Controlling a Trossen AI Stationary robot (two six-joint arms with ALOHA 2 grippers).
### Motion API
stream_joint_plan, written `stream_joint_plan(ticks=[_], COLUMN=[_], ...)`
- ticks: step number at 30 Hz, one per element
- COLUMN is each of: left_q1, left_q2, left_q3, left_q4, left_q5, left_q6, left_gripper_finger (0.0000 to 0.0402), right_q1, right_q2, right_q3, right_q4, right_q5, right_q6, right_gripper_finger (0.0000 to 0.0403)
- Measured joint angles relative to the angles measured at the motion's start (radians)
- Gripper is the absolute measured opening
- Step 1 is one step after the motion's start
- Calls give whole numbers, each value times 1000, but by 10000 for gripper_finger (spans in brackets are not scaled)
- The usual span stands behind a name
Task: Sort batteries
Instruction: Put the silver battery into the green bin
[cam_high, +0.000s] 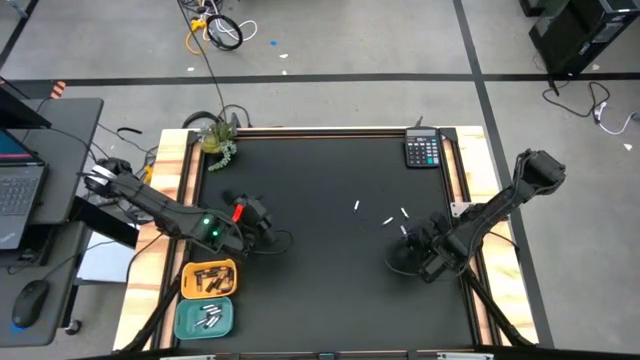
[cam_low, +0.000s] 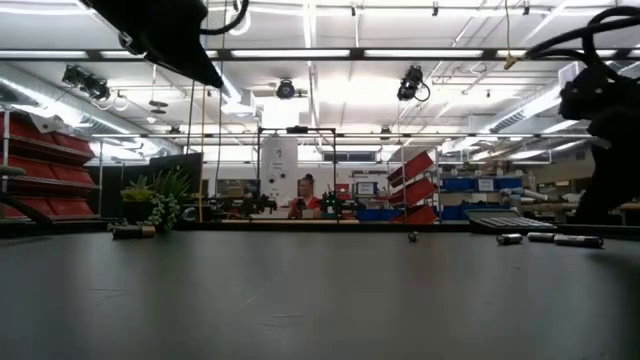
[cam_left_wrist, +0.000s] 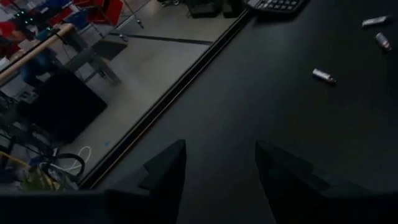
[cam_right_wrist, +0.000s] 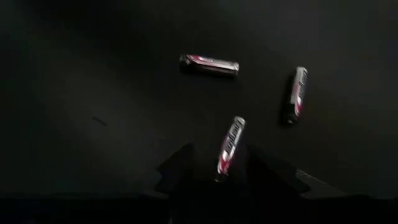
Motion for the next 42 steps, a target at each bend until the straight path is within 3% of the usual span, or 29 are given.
stream_joint_plan(ticks=[10, 13, 17, 22, 25, 34, 38, 42], left_q1=[23, 23, 23, 27, 28, 32, 52, 89], left_q2=[10, 11, 11, 11, 24, 247, 380, 485], left_q3=[0, 0, 0, 0, 0, 0, 0, 0], left_q4=[44, 44, 44, 100, 221, 694, 930, 1169], left_q5=[5, 6, 26, 140, 249, 380, 512, 711], left_q6=[47, 47, 46, 86, 189, 584, 695, 681], left_gripper_finger=[202, 202, 202, 202, 202, 202, 202, 202], right_q1=[14, 15, 16, 14, 18, 16, 13, 1], right_q2=[125, 167, 188, 191, 168, 114, 116, 122], right_q3=[-84, -91, -90, -88, -72, -44, -43, -42], right_q4=[183, 208, 221, 226, 222, 332, 556, 893], right_q5=[50, 75, 92, 100, 105, 201, 301, 334], right_q6=[39, 48, 47, 27, -20, -188, -411, -733], right_gripper_finger=[134, 104, 28, 28, 28, 28, 28, 28])
